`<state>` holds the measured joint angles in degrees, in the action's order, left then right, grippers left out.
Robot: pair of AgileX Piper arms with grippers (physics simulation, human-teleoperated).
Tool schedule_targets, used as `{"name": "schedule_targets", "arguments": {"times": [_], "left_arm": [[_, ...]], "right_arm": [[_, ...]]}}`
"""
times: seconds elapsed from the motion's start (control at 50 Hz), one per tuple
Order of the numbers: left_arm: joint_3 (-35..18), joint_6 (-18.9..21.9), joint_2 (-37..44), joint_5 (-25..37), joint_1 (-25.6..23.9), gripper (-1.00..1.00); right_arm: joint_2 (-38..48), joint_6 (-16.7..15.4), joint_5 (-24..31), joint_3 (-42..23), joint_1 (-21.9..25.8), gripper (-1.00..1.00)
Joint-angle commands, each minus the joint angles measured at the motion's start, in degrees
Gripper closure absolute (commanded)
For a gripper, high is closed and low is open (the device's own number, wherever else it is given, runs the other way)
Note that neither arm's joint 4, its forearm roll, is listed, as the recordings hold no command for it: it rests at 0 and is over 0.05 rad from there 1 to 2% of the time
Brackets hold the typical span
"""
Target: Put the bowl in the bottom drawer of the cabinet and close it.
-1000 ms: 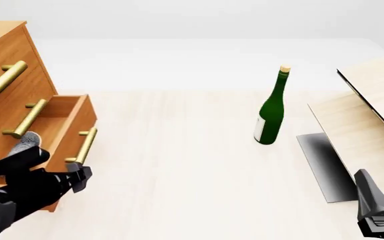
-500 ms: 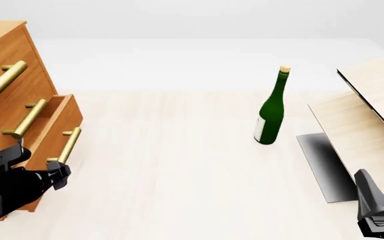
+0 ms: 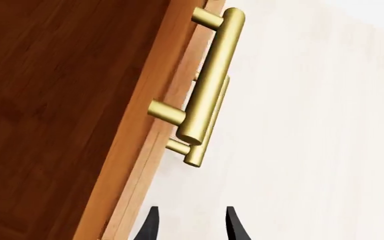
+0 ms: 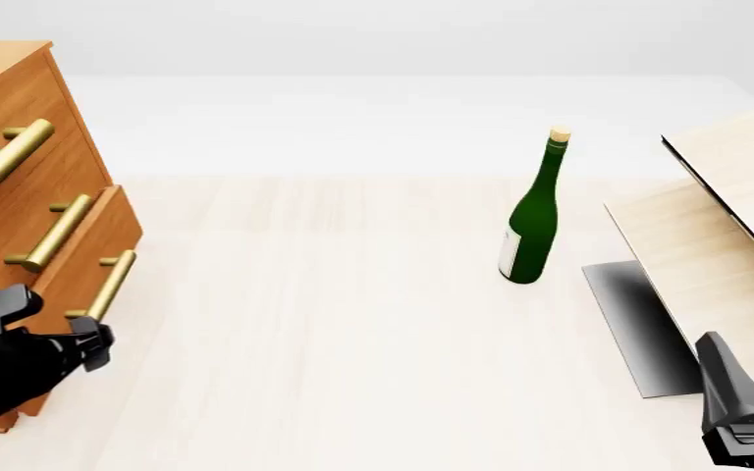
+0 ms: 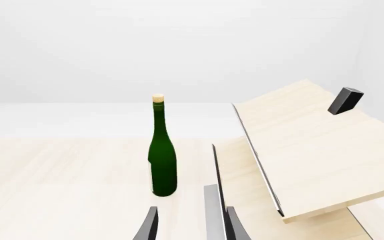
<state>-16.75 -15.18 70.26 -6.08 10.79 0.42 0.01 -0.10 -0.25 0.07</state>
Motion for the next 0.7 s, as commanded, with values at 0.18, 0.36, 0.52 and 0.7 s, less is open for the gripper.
{"name": "schedule_targets", "arguments": {"times": [0.18, 0.36, 0.52, 0.7], "left_arm": [[1.31, 1.50, -1.12, -1.03, 7.40, -1.00], [2.47, 2.42, -4.57, -0.35, 12.68, -1.00], [1.63, 5.61, -8.57, 2.00, 17.80, -1.00], [0.48, 16.03, -10.44, 2.29, 22.90, -1.00]], "right_arm": [[0.00, 0.01, 0.00, 0.00, 0.01, -1.00], [0.00, 0.00, 0.00, 0.00, 0.00, -1.00], [0.00, 0.01, 0.00, 0.00, 0.00, -1.00], [-0.01, 0.01, 0.00, 0.00, 0.01, -1.00]]}}
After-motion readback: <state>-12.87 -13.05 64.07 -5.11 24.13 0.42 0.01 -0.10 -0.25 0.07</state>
